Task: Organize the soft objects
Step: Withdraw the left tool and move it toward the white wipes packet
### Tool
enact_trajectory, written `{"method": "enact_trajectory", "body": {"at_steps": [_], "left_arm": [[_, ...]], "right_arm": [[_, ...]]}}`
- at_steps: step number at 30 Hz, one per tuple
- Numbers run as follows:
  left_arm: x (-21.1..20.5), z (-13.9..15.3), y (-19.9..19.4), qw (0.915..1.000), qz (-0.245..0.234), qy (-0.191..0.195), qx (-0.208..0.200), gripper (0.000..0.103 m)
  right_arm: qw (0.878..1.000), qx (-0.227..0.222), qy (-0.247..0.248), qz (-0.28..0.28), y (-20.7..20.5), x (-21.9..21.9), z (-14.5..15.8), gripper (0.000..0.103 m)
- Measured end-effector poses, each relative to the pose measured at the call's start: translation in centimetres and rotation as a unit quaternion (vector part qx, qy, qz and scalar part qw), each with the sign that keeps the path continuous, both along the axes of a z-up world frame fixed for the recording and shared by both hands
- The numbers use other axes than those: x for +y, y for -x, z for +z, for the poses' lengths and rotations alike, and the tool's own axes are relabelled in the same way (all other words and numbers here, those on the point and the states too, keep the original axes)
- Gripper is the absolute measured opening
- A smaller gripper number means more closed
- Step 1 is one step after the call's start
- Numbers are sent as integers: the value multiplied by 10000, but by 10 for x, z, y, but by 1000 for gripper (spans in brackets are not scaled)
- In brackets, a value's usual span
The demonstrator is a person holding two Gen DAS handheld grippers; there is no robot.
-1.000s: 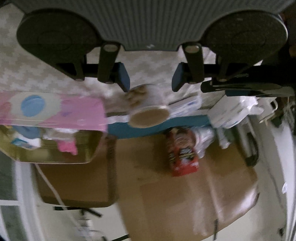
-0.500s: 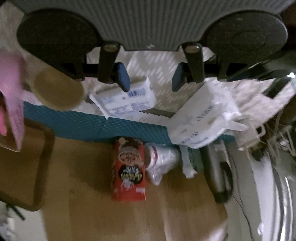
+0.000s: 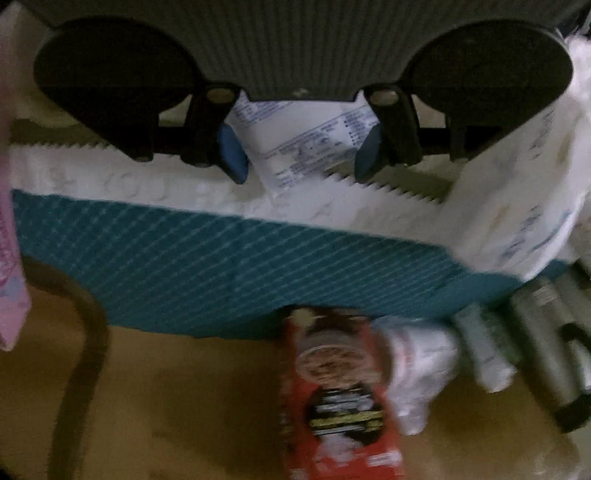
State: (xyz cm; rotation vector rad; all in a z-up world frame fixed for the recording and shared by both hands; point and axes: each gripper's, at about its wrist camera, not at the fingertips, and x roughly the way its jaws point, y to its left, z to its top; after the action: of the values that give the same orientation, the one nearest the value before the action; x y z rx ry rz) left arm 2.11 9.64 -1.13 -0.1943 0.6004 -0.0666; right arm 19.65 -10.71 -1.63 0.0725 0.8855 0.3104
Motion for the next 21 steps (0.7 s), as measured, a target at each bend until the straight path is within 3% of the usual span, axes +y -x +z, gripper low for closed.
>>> {"method": "enact_trajectory", "body": {"at_steps": [8,15,18,21], "left_arm": [[3,0,1,9999,106,56,-7,68],[4,0,2,9999,128,52,4,68],[3,0,2,9999,133,11,16,68],[-1,-1,1,9999,129,-104,36,69]], "right_arm": [[9878,-543,700,1279,58,22,-3,65],[9756,-734,526,2003,103,8,-4,67],[9660,-1014,635,2291,131,0,-5,66],[9664,-1409,528,2084,158,-14,3,65]]}}
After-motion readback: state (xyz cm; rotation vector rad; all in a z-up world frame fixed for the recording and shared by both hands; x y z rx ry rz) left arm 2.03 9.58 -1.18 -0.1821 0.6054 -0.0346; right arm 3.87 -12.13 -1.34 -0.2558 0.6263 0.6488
